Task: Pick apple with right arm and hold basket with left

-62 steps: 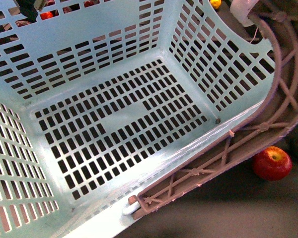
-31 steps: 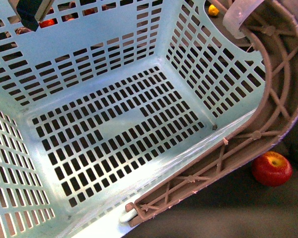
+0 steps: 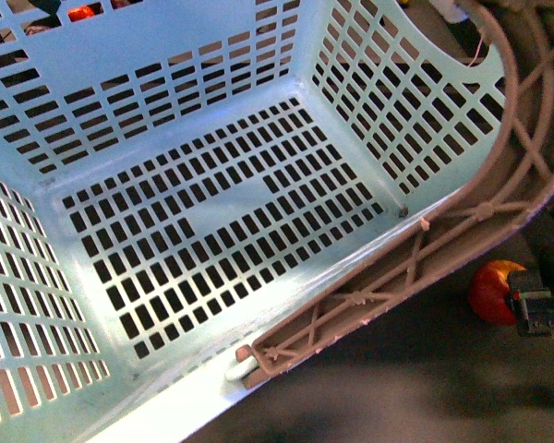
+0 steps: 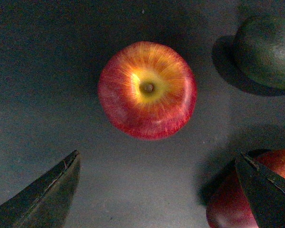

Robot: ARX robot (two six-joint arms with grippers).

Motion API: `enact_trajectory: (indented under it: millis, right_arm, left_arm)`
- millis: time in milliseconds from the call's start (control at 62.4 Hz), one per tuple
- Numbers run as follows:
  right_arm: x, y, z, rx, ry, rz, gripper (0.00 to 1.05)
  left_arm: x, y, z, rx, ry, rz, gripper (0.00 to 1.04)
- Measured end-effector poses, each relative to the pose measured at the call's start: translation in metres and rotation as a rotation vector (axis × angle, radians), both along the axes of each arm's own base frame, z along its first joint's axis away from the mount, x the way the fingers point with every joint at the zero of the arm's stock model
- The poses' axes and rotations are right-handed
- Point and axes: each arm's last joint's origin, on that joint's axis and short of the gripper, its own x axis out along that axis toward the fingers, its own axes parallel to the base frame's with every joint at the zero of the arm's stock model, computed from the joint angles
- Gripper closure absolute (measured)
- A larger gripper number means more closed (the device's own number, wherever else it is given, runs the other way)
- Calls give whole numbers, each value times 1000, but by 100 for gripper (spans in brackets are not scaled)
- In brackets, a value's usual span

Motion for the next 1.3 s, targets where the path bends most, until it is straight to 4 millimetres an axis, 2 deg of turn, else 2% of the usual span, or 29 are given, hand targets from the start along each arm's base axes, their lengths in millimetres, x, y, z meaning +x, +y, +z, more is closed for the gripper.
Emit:
enact_trajectory:
  millis: [337, 770, 914, 994, 1058, 1234, 1299]
  right_arm:
    - [25, 4, -15, -26, 16, 5, 9]
    - [46, 9, -48, -50, 92, 1, 9]
    - [52, 10, -51, -44, 94, -10, 9]
    - [54, 10, -51, -44, 99, -16, 20]
    - [54, 10, -51, -43, 100, -16, 23]
    - [48, 8, -44, -25, 98, -10, 24]
    - [44, 7, -36, -17, 95, 0, 24]
  left_arm:
    - [0, 0, 0, 0, 0, 1, 91]
    - [0, 0, 0, 0, 0, 1, 91]
    - [0, 0, 0, 0, 0, 1, 91]
    - [0, 0, 0, 0, 0, 1, 91]
    - [0, 0, 0, 0, 0, 1, 91]
    - [0, 0, 0, 0, 0, 1, 91]
    - [0, 0, 0, 0, 0, 2, 91]
